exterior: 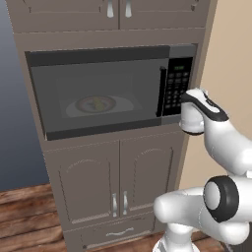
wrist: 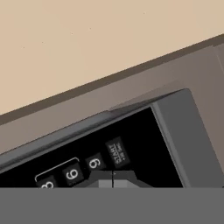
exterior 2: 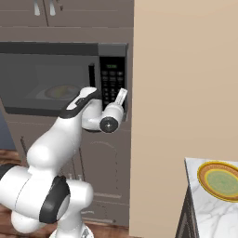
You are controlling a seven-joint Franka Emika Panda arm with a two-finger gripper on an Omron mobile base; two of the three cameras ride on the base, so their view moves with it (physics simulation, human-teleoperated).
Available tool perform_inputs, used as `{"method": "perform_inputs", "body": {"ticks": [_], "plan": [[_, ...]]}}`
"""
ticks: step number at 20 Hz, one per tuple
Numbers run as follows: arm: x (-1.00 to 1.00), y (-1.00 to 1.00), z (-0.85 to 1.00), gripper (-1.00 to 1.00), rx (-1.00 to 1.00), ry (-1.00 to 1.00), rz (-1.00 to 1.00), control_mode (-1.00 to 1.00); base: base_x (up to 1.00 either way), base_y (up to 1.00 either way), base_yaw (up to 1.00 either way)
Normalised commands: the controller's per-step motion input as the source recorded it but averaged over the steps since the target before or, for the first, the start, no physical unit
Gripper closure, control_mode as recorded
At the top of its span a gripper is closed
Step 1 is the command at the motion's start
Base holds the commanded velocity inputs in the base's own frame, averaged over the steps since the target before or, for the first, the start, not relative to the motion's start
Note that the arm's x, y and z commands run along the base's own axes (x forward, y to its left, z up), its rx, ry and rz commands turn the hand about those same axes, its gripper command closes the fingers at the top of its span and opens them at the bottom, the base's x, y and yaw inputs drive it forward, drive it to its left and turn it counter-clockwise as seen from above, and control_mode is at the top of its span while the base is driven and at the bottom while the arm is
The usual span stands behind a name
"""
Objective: Pick the corn from the counter and place it in the microwave. Then turn on the microwave.
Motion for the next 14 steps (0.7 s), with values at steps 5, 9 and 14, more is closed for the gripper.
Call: {"method": "perform_inputs", "body": {"ticks": [5,9,14], "plan": [[0.18,-0.01,-0.11,1.00,0.00,0.00,-0.01,-1.00,0.00,0.00,0.00],[0.18,0.00,-0.12,1.00,0.00,0.00,-0.01,-1.00,0.00,0.00,0.00],[0.18,-0.01,-0.12,1.00,0.00,0.00,-0.01,-1.00,0.00,0.00,0.00]]}}
